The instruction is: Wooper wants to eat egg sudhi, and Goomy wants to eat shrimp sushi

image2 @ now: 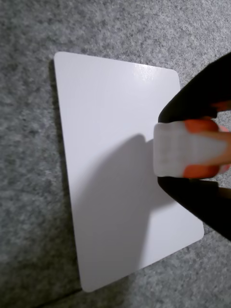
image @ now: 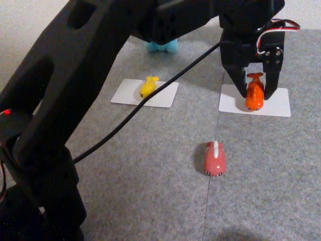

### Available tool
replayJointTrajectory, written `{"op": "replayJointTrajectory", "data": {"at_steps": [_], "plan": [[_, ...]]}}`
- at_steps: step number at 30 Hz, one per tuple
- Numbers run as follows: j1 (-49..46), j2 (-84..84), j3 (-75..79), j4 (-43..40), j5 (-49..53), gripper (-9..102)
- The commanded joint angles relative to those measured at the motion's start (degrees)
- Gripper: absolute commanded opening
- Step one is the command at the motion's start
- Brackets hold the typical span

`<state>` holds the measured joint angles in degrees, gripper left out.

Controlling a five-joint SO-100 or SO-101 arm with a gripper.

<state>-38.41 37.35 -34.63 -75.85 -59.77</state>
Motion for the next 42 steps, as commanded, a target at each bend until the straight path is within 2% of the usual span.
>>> {"op": "replayJointTrajectory", "data": {"at_steps": [1,5,9,22,27,30,39,42], "plan": [[-0.18,0.7,3.78,1.67,0.18,3],[-0.18,0.62,3.78,1.41,0.18,4],[-0.18,0.62,3.78,1.32,0.18,9],[-0.18,0.53,3.78,1.58,-0.62,11],[-0.26,0.53,3.78,1.76,-0.97,24],[-0.35,0.53,3.78,1.76,-0.97,27],[-0.53,1.67,3.78,0.79,-3.16,28],[-0.26,5.1,3.78,-1.76,-3.87,28]]}}
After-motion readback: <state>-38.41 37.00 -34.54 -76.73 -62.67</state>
